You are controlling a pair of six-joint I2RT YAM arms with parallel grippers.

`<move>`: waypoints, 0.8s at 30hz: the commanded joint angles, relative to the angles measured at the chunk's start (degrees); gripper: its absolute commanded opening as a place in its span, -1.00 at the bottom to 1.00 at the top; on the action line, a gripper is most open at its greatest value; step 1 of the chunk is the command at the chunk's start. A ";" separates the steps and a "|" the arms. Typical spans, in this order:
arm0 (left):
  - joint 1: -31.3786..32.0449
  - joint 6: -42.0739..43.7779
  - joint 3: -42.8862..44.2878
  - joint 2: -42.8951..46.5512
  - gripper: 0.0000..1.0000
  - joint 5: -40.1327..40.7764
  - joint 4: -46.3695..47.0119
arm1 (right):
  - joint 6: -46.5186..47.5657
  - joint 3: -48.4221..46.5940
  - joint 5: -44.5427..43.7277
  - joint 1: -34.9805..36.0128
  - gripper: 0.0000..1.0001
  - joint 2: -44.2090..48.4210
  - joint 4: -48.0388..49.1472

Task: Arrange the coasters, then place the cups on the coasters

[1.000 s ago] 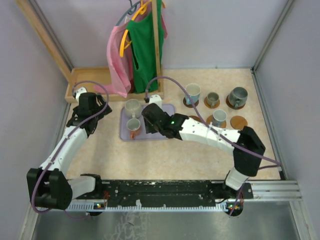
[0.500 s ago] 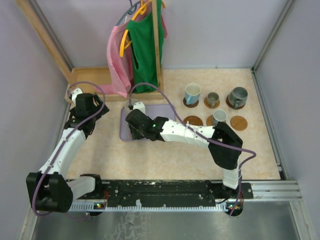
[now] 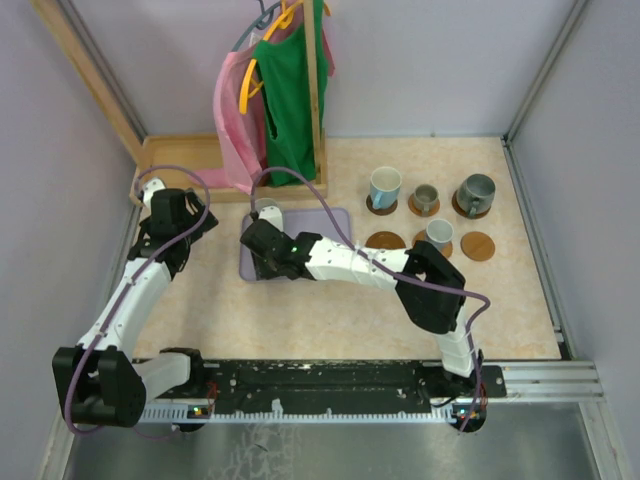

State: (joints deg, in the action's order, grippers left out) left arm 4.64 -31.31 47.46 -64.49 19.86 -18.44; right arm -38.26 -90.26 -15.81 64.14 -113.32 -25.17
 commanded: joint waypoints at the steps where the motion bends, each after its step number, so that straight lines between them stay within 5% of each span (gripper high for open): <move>1: -0.52 -0.33 -0.77 1.11 1.00 -1.06 1.11 | -1.16 -4.68 -1.39 0.58 -0.27 -1.54 -0.49; 24: -0.60 -0.07 -1.62 1.55 1.00 -2.85 2.48 | -3.40 -3.70 -7.81 0.53 -0.33 -3.26 -4.17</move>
State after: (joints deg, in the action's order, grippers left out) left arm 4.45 -31.31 46.15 -64.31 17.78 -17.89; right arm -40.58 -94.65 -19.59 64.20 -117.73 -29.21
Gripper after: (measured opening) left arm 0.998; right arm 0.337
